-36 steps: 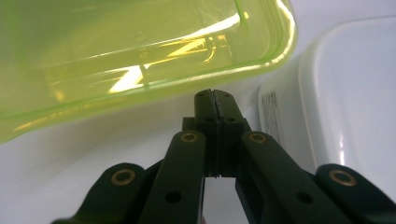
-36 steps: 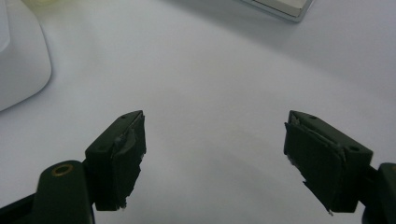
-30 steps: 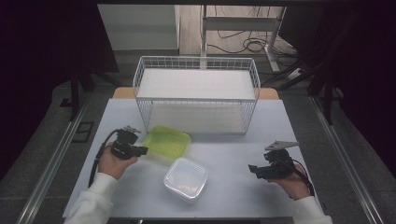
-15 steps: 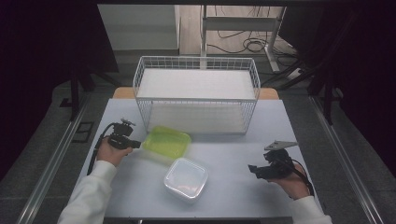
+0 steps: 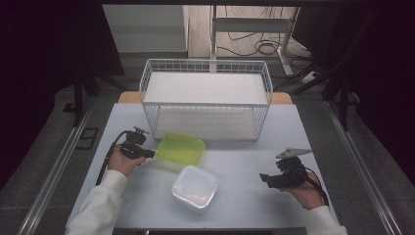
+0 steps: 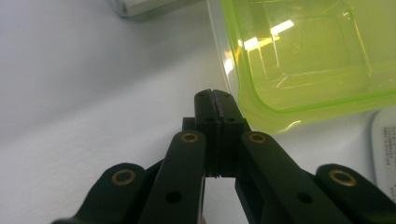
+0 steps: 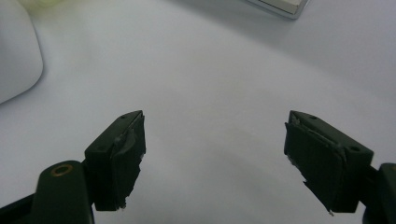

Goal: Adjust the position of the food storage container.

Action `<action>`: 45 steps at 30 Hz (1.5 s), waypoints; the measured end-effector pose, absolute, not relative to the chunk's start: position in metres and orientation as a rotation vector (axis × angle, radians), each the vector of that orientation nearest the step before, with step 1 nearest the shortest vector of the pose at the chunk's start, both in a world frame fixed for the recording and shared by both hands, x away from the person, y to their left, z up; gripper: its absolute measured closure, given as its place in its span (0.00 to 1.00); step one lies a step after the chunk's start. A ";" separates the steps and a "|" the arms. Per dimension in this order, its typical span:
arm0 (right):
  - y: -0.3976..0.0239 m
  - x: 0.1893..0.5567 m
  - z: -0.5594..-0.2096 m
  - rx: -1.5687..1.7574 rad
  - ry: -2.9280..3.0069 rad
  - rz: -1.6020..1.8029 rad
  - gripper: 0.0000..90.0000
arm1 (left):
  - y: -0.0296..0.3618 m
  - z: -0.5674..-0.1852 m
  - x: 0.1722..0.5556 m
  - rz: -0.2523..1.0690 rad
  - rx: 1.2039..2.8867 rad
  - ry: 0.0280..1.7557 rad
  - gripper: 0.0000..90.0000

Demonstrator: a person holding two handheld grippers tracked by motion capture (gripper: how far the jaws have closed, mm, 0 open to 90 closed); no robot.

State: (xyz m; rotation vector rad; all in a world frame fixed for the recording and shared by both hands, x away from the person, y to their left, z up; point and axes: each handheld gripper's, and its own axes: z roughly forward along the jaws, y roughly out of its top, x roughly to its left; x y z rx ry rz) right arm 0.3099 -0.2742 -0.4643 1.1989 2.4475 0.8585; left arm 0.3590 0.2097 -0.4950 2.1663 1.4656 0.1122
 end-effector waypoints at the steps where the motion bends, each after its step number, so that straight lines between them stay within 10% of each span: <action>1: -0.274 0.310 -0.464 1.197 2.449 0.858 0.23 | 0.207 -0.496 0.359 0.108 2.164 1.466 1.00; 37: -0.276 0.310 -0.466 1.200 2.441 0.841 0.21 | 0.153 -0.487 0.362 0.072 2.153 1.328 0.99; 41: -0.276 0.310 -0.464 1.207 2.436 0.869 0.20 | 0.163 -0.478 0.352 0.102 2.089 1.332 0.90; 45: -0.275 0.311 -0.463 1.202 2.424 0.911 0.18 | 0.169 -0.472 0.340 0.087 2.035 1.328 0.56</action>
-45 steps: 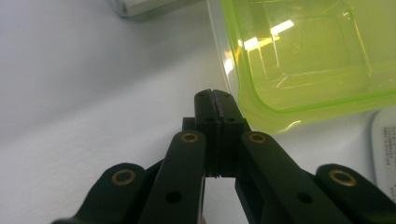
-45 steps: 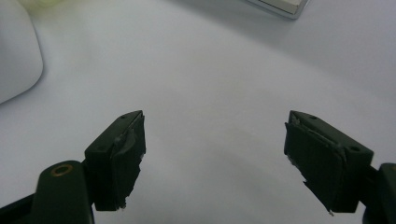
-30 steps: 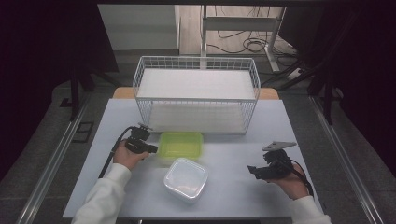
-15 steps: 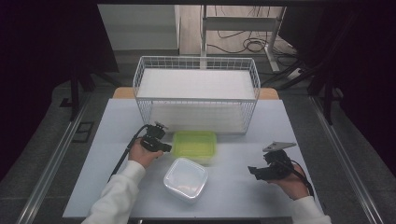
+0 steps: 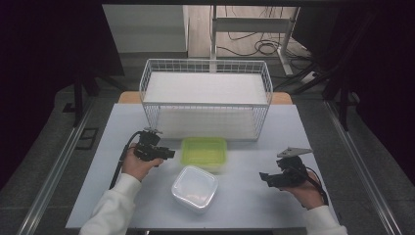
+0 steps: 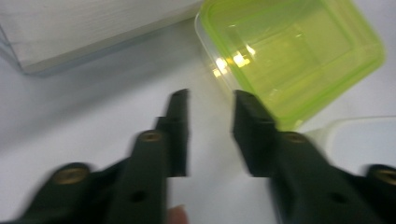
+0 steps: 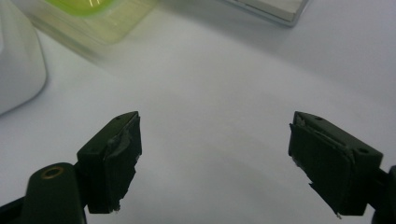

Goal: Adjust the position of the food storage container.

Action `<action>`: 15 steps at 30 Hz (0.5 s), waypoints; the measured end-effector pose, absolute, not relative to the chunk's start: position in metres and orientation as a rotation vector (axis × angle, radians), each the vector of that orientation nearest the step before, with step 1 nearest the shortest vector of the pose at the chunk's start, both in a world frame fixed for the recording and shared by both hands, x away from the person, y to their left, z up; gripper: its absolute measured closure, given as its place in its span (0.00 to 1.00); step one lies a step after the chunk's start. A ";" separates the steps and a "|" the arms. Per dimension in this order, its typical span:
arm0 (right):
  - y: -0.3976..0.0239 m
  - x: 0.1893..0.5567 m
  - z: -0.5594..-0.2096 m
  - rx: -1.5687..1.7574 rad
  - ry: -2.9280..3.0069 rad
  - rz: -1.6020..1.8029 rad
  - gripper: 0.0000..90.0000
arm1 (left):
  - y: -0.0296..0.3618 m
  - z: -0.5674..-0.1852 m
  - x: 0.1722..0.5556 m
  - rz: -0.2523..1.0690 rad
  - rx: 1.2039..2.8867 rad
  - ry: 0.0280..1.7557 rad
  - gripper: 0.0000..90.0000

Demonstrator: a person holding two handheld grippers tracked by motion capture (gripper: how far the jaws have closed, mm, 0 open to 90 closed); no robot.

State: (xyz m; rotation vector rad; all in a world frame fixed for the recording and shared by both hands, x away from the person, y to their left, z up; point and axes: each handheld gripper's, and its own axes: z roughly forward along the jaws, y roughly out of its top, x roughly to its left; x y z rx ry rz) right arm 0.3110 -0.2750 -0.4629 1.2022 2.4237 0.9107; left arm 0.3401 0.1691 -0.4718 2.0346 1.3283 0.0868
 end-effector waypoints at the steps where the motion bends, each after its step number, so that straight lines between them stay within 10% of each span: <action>1: -0.273 0.311 -0.462 1.186 2.418 0.946 0.15 | 0.171 -0.468 0.337 0.069 2.029 1.325 0.49; 15: -0.271 0.313 -0.460 1.282 2.396 1.030 0.13 | 0.177 -0.454 0.319 0.093 1.971 1.258 0.29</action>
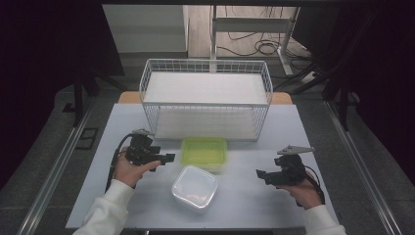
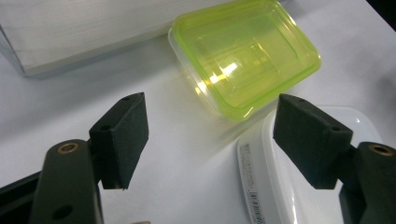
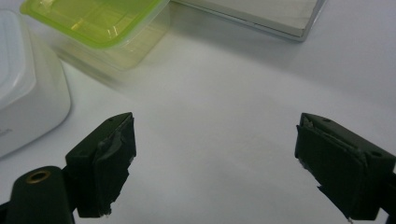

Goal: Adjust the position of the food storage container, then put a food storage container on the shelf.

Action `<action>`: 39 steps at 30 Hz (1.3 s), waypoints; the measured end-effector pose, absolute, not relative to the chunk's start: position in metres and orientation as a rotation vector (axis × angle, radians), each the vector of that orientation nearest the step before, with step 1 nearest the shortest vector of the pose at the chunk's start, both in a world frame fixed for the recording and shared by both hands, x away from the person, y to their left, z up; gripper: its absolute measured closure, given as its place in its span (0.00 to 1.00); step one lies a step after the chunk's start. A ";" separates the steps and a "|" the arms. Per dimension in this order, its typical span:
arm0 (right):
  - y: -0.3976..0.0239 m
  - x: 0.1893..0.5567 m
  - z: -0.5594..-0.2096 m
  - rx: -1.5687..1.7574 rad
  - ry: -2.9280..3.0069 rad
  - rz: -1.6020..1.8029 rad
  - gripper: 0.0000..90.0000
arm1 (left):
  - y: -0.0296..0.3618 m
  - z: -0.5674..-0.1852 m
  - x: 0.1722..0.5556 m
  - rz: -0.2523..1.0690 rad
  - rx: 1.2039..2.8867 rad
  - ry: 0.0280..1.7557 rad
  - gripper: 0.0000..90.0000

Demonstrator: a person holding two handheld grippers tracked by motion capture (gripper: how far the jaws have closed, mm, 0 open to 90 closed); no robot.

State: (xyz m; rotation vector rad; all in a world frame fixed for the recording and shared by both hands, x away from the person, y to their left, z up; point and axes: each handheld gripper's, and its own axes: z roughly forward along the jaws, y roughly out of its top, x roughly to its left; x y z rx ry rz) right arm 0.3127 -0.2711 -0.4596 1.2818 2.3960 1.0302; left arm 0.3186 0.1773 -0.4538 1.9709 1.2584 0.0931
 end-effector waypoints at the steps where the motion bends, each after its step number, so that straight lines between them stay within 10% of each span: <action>1: -0.271 0.314 -0.459 1.300 2.406 1.050 0.13 | 0.177 -0.453 0.319 0.098 1.979 1.255 0.29; 39: -0.199 0.382 -0.460 1.459 2.481 1.272 0.33 | 0.170 -0.476 0.361 -0.133 1.857 1.372 0.36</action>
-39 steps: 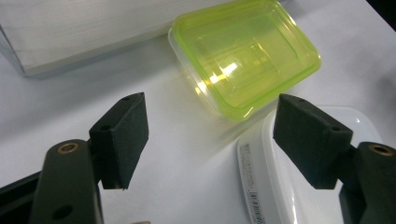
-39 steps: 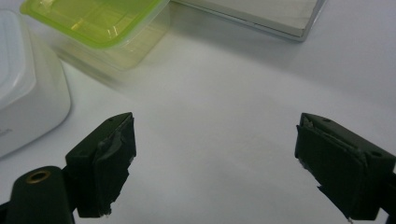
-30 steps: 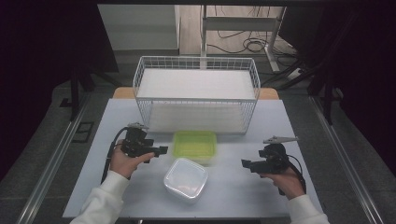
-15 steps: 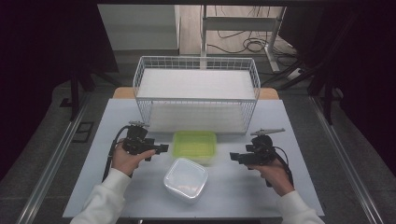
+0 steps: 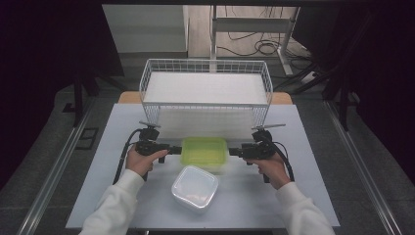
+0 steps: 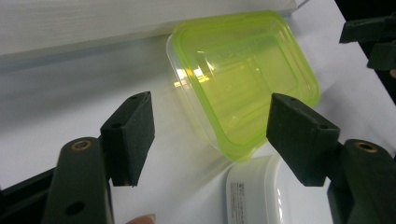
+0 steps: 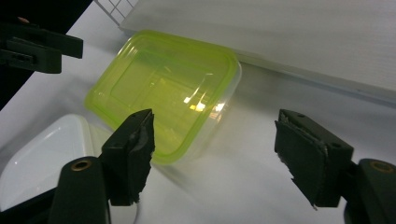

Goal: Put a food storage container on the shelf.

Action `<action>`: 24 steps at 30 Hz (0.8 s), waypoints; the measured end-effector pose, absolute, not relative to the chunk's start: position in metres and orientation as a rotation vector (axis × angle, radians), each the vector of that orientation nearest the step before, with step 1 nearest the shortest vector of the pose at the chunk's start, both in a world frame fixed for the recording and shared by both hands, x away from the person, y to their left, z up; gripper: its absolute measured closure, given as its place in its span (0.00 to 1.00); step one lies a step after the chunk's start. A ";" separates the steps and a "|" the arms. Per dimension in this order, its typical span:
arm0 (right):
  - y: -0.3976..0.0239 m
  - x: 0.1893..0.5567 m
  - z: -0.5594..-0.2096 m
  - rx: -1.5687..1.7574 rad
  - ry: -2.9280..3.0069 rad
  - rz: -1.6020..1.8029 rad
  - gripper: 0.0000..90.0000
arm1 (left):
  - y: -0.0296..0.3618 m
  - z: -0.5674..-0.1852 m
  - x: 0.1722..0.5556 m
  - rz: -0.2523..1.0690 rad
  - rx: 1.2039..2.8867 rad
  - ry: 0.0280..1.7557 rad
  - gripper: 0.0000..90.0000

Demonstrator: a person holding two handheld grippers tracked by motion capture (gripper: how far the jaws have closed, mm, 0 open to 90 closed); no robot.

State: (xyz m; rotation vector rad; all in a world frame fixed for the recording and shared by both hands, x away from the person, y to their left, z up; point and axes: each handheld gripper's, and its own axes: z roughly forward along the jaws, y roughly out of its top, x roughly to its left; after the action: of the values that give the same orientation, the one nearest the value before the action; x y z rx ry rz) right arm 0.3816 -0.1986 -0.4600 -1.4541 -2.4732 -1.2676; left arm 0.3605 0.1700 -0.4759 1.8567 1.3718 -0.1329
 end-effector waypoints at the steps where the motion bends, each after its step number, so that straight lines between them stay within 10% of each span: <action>1: -0.197 0.383 -0.461 -1.448 -2.467 -1.265 0.34 | 0.170 -0.477 0.362 -0.140 1.851 1.373 0.37; 24: -0.174 0.408 -0.489 -1.496 -2.384 -1.172 0.58 | 0.164 -0.508 0.385 -0.334 1.780 1.403 0.60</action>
State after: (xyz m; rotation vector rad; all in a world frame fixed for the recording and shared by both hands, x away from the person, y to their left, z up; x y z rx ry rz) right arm 0.4076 -0.1737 -0.4886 -1.4965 -2.3839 -1.1719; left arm 0.3848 0.1643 -0.5080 1.7798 1.4029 -0.3339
